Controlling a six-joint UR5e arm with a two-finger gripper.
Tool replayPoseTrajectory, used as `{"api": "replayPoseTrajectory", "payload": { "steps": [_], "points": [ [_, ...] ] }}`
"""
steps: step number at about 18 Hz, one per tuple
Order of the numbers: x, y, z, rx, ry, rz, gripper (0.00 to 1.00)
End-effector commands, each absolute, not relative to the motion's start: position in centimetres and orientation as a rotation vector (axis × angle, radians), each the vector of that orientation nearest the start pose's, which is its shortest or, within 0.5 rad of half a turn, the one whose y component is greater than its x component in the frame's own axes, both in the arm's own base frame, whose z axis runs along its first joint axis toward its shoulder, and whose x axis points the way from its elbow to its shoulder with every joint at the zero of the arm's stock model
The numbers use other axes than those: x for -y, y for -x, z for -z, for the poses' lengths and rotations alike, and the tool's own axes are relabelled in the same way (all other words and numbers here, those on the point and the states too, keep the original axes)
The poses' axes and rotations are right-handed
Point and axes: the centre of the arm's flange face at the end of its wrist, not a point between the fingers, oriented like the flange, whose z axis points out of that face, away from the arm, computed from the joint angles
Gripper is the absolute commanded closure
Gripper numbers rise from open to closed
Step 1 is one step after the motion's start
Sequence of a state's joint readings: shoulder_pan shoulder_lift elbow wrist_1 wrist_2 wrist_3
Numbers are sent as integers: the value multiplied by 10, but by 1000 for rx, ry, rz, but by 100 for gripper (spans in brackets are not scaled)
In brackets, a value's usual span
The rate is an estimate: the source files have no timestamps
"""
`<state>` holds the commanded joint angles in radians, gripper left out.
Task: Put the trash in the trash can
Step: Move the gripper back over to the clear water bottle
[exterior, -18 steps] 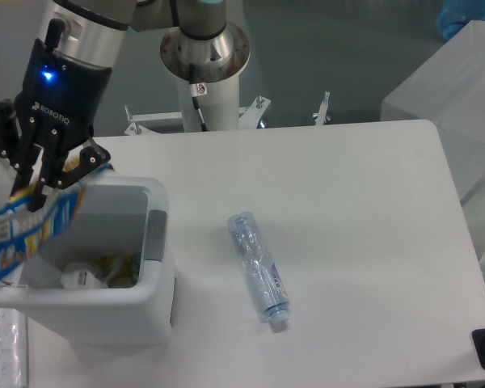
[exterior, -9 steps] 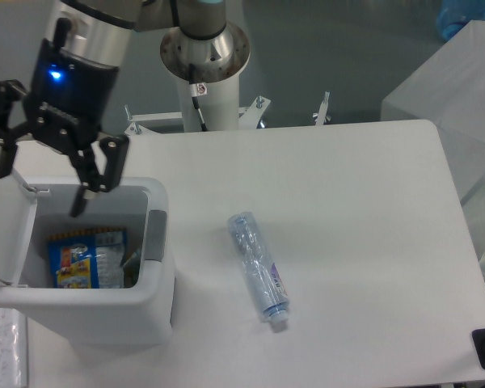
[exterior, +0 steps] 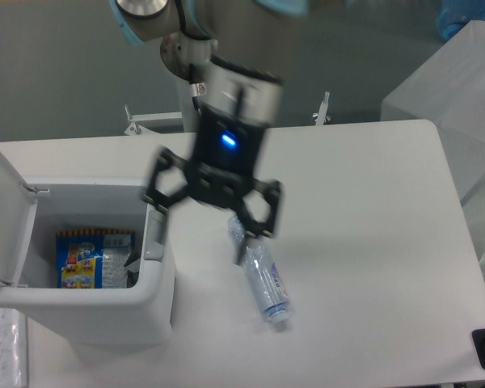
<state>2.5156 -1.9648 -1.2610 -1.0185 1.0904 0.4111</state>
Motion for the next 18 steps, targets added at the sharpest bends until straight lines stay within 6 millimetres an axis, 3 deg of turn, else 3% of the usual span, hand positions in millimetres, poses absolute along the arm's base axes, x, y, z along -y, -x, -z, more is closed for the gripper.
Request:
{"api": "replayPoseTrajectory", "payload": {
  "steps": [4, 7, 10, 13, 18],
  "points": [
    [-541, 489, -440, 612, 2510, 62, 0],
    [-543, 504, -390, 705, 2631, 78, 0],
    [-556, 504, -355, 754, 2719, 96, 0],
    [-566, 511, -337, 835, 2766, 99, 0],
    [-585, 510, -289, 923, 2977, 224, 0]
  ]
}}
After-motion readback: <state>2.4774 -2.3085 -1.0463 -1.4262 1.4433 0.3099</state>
